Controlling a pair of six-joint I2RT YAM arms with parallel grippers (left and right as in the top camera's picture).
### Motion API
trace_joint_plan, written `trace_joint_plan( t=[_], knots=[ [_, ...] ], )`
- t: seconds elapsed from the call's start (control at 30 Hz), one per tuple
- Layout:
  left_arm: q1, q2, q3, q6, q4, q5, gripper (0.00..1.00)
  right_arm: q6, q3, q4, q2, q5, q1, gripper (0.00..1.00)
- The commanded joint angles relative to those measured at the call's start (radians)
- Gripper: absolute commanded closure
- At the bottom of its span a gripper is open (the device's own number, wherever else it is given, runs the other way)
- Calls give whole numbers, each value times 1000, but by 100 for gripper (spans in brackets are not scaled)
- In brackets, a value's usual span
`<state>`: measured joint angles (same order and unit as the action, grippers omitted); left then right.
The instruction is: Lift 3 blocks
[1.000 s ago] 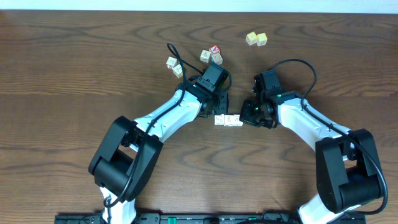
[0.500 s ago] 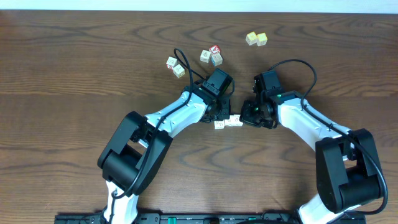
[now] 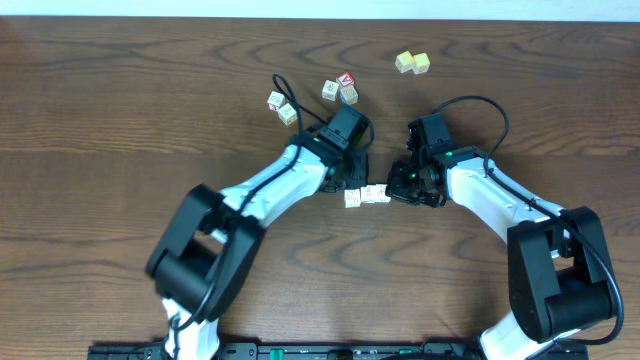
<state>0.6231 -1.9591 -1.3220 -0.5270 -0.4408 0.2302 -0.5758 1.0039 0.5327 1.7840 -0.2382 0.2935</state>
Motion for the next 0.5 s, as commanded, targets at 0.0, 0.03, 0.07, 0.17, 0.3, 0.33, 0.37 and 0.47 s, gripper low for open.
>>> trace_joint_plan(
  t=[0.0,0.03,0.07,0.17,0.3,0.33,0.37,0.47],
  knots=[
    [-17,123,-37,-10,-31,-3,93,16,-5,0,-3,5,10,99],
    [-18,138,-37,-10,-48,-4,93,16,-5,0,-3,5,10,99],
    [-20,150,-37,-10,-64,-6,93,16,-5,0,-3,5,10,99],
    [-26,169,-37,-40,-141,-10,93,16,-5,1,-3,5,10,99],
    [-30,166,-31,-130,-305,-50,93,16,-5,5,-3,5,10,99],
    [-30,165,-21,-150,-334,-66,93,16,-5,5,-3,5,10,99],
    [-30,165,-10,-156,-349,-71,93,16,-5,4,-3,5,10,99],
    [-30,165,35,-181,-355,-55,93,16,-5,1,-3,5,10,99]
  ],
)
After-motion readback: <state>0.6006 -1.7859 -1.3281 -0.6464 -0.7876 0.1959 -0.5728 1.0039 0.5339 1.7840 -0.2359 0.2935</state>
